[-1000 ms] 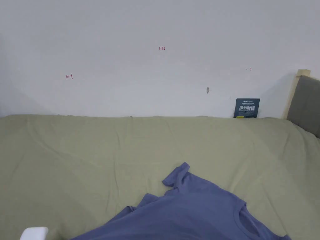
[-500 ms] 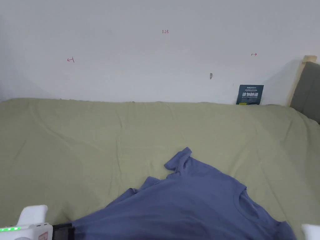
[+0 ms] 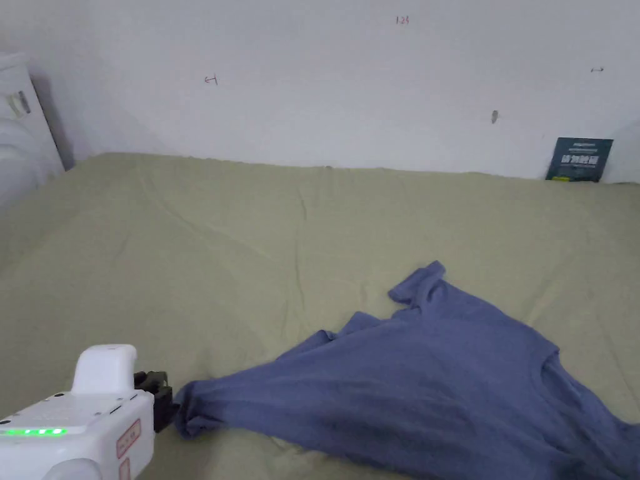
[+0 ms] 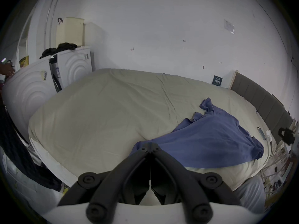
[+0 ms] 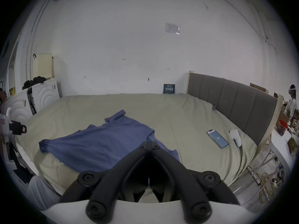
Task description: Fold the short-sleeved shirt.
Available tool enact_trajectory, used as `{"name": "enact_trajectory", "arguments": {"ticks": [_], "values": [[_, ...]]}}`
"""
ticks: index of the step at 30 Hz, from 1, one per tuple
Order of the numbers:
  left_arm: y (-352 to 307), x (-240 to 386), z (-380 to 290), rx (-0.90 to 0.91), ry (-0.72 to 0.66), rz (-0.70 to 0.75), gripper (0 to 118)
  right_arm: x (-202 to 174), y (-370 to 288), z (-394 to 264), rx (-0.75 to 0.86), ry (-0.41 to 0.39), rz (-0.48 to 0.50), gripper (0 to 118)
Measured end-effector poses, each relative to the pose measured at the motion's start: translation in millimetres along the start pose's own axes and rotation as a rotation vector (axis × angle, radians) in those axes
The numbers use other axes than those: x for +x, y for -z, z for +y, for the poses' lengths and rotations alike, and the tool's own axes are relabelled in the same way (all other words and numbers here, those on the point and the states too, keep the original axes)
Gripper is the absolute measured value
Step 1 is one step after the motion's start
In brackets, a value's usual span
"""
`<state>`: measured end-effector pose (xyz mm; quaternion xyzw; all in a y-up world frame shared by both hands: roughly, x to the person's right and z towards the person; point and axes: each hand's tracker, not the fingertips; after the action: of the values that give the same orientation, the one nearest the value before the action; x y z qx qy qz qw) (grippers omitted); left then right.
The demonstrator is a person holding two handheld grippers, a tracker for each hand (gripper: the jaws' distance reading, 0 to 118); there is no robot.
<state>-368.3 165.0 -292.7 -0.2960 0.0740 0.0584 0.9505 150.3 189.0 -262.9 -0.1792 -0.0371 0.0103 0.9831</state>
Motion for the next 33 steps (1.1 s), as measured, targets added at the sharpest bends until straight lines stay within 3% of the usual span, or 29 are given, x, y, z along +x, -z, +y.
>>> {"name": "enact_trajectory", "arguments": {"ticks": [4,11,12,13,14,21,23,24,25,26,33], "values": [[10,-16,-12,-0.071,-0.026,0.029,0,-6,-4,-4,0.008,-0.001,-0.007,0],[57,-38,-11,-0.191,-0.087,-0.046,0,-16,8,-10,-0.042,-0.017,0.024,0],[68,-39,-9,-0.222,-0.091,-0.068,20,-17,11,-11,-0.052,-0.020,0.027,0],[78,-40,-8,-0.250,-0.100,-0.042,87,-19,13,-12,-0.059,-0.021,0.032,0],[96,-42,-7,-0.315,-0.110,-0.042,118,-21,15,-13,-0.073,-0.024,0.042,0],[157,-38,5,-0.386,-0.104,-0.045,105,-29,33,-24,-0.142,-0.039,0.057,0],[169,-36,5,-0.419,-0.084,-0.042,72,-29,36,-27,-0.163,-0.039,0.061,0],[170,-35,4,-0.431,-0.082,-0.042,50,-29,38,-28,-0.170,-0.041,0.062,0],[169,-34,3,-0.431,-0.088,-0.043,15,-29,39,-29,-0.174,-0.042,0.063,0],[166,-32,4,-0.431,-0.067,-0.038,0,-28,40,-31,-0.180,-0.044,0.065,0],[154,-28,7,-0.412,-0.037,-0.054,0,-23,47,-30,-0.216,-0.038,0.088,0]]}}
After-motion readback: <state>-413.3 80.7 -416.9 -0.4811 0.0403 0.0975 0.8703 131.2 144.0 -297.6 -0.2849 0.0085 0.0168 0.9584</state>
